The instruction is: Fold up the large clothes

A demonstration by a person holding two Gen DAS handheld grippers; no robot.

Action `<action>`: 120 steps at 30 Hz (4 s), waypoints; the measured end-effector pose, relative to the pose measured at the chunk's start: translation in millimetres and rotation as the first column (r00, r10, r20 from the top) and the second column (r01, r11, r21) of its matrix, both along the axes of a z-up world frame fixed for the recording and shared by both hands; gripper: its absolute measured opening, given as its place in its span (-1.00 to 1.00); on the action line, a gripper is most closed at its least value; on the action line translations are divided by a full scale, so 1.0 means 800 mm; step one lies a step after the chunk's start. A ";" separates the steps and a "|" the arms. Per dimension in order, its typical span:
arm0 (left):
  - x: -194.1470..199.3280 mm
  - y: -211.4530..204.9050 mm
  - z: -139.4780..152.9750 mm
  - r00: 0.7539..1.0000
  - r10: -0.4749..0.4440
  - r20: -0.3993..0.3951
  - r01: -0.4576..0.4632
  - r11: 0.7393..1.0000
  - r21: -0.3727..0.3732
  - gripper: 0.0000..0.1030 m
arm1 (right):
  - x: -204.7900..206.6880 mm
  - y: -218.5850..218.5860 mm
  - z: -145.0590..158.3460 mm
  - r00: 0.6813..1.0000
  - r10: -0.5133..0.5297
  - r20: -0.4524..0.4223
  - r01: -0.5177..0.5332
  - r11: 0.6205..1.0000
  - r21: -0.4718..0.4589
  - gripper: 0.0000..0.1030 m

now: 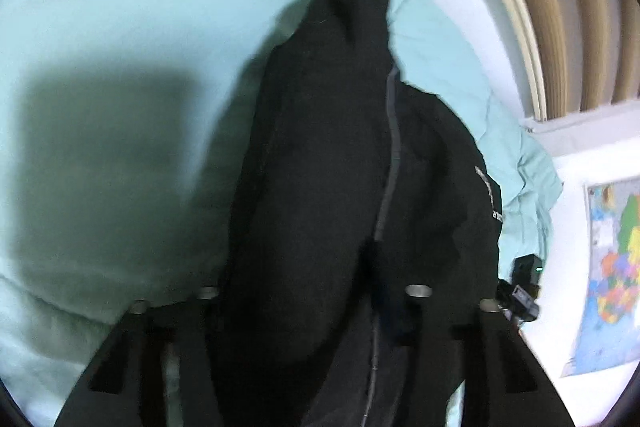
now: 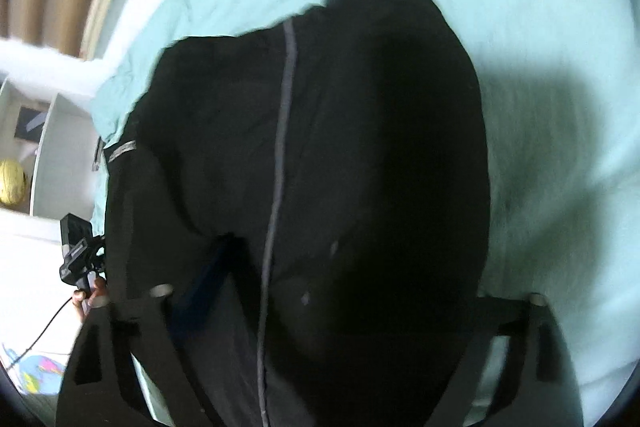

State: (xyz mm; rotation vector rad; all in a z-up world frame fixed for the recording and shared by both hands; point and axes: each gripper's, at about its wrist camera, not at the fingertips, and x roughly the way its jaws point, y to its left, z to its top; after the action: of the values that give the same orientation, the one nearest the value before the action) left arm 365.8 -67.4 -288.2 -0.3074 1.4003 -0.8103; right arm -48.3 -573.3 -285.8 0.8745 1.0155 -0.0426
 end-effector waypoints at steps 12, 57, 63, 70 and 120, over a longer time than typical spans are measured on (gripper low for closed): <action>-0.095 0.020 0.136 0.983 -0.016 0.183 0.057 0.974 -0.218 -0.58 | -0.072 0.063 0.130 0.981 0.060 0.184 -0.028 0.986 -0.167 -0.43; -0.359 0.258 0.154 0.967 0.001 0.256 -0.030 0.994 0.108 -0.11 | -0.379 0.134 0.033 0.976 -0.174 -0.131 0.134 0.954 -0.267 0.55; -0.413 0.191 0.125 0.950 -0.140 0.279 0.071 0.967 0.244 -0.11 | -0.286 0.228 0.036 0.984 -0.112 -0.139 0.057 0.934 -0.353 0.66; -0.415 0.166 0.056 0.961 -0.156 0.227 0.057 0.919 0.390 -0.11 | -0.218 0.295 -0.045 0.943 -0.097 -0.317 -0.054 0.900 -0.433 0.67; -0.516 0.152 0.345 0.829 -0.021 0.559 -0.174 0.940 0.293 -0.07 | -0.243 0.394 0.230 0.983 -0.166 -0.072 0.099 0.828 -0.552 0.67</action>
State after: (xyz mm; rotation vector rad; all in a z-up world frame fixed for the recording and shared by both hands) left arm -46.7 54.1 -12.3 0.1357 0.9348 -0.5188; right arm -242.5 -258.0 -101.6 0.4126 0.9770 -0.4898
